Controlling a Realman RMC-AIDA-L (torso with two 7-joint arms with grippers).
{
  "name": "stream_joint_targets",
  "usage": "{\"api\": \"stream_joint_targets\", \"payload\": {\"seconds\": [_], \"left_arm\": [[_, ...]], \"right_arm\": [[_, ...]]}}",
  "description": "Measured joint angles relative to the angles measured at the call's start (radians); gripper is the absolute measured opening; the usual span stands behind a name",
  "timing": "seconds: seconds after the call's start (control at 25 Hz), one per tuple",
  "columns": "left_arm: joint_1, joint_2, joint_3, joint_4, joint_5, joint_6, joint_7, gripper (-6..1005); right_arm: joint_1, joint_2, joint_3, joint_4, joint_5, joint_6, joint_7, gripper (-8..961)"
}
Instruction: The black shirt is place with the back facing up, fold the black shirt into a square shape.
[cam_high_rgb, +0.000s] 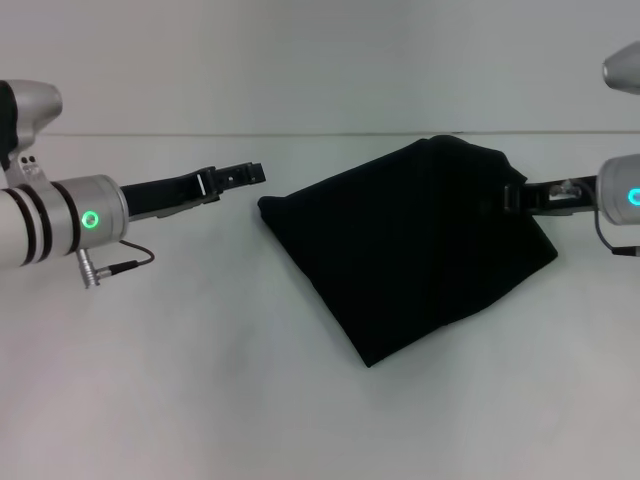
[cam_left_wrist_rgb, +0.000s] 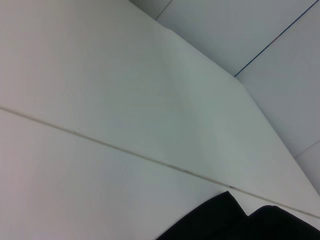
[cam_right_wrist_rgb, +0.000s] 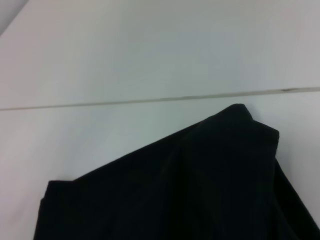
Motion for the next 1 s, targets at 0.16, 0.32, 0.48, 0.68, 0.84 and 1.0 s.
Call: {"api": "stream_joint_targets", "payload": {"seconds": [0.16,0.32,0.48,0.68,0.84,1.0], "left_arm": [[0.0,0.005,0.0,0.01,0.021,0.004,0.004,922],[0.0,0.009,-0.001,0.021,0.023,0.008,0.008,922],[0.0,0.012,-0.001,0.026,0.033,0.01,0.013,921],[0.0,0.014,-0.011,0.028,0.049,0.015,0.013,921],[0.0,0.016,-0.02,0.028,0.049,0.017,0.016,921],[0.0,0.016,-0.023,0.026,0.049,0.017,0.017,921]], "right_arm": [[0.011,0.006,-0.001,0.003,0.0,0.014,0.012,84],[0.026,0.011,-0.001,0.008,0.0,0.032,0.027,85],[0.053,0.021,-0.002,0.031,-0.004,0.048,0.03,85],[0.072,0.033,-0.004,0.046,-0.007,0.076,0.031,85],[0.06,0.028,-0.004,0.046,-0.008,0.079,0.05,84],[0.034,0.025,-0.005,0.04,-0.009,0.062,0.065,84]]}}
